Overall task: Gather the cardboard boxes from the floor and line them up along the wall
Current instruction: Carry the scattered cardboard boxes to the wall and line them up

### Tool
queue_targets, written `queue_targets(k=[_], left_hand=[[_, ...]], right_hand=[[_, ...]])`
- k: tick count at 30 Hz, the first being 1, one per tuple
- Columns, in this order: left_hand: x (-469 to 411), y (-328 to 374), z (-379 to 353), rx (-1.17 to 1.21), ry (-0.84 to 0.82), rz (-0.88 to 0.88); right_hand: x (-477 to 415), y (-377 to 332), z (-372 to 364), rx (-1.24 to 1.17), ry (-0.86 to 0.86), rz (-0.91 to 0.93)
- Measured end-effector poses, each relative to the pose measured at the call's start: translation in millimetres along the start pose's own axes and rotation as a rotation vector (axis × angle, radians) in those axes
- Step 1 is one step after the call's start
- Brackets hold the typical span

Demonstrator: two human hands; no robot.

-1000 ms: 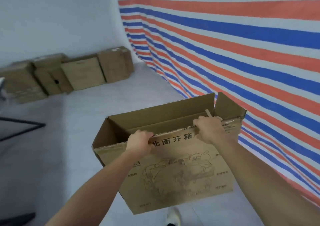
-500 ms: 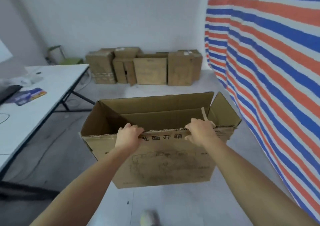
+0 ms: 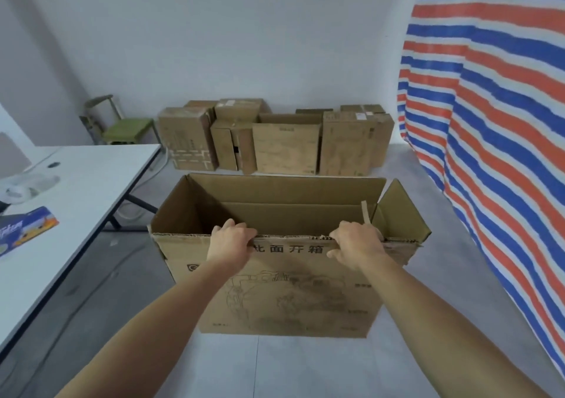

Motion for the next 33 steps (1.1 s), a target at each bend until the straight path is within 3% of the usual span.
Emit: queue_targets(k=[6, 14, 22, 33], left_hand=[[-186.1, -29.9, 1.0, -0.053, -0.037, 0.000], [-375.6, -122.9, 30.5, -0.018, -0.053, 0.154], [-511.3, -274.0, 20.0, 0.014, -0.026, 0.309], [-766.0, -468.7, 18.1, 0.016, -0.119, 0.255]], right_hand=[[-176.3, 39.4, 34.5, -0.068, -0.015, 0.010], [-392.5, 42.4, 134.1, -0.140, -0.055, 0.125], [-581.1, -42.0, 206.3, 0.043, -0.093, 0.368], [-860.5, -126.8, 302.3, 0.024, -0.091, 0.342]])
Point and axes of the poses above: each hand's wrist, its own x-axis away from the middle knuckle, its own z-axis out of the back of the hand, y = z × x, the point moved 7 cm from there along -x, towards the middle knuckle, and after that the axes turned 10 degrees about -y, right-handed, at the moved point
